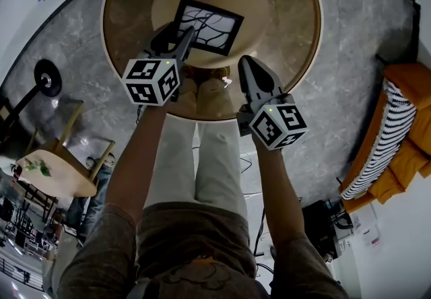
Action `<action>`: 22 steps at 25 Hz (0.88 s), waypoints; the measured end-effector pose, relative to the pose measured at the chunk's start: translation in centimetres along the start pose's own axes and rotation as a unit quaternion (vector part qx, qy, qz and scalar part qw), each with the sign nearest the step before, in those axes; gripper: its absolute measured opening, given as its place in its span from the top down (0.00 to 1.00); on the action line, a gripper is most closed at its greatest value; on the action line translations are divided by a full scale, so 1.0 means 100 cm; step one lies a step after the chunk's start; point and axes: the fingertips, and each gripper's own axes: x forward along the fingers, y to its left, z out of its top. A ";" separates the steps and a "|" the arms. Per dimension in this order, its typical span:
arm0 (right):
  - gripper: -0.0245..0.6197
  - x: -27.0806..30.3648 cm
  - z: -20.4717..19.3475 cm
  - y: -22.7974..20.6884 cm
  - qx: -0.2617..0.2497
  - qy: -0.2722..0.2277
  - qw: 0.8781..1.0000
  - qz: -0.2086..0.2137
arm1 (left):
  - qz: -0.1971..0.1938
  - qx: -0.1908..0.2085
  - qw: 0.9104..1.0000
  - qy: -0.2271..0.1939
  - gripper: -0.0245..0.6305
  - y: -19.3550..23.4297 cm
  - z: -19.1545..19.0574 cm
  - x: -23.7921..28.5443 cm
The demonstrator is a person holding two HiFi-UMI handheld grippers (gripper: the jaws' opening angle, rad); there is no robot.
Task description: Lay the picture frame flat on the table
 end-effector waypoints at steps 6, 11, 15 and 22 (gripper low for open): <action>0.93 0.002 -0.002 -0.004 0.003 0.003 1.000 0.001 | 0.011 0.007 1.000 0.005 0.65 0.001 -0.001 0.002; 0.93 0.005 -0.002 0.000 0.005 0.004 1.000 0.006 | 0.024 0.015 0.999 0.015 0.64 0.004 -0.002 0.001; 0.93 0.006 -0.003 -0.004 0.008 0.006 1.000 0.007 | 0.031 0.018 0.999 0.024 0.64 0.003 -0.003 0.003; 0.93 0.009 -0.004 -0.006 0.013 0.009 1.000 0.009 | 0.073 0.049 0.996 0.022 0.66 0.008 -0.004 0.002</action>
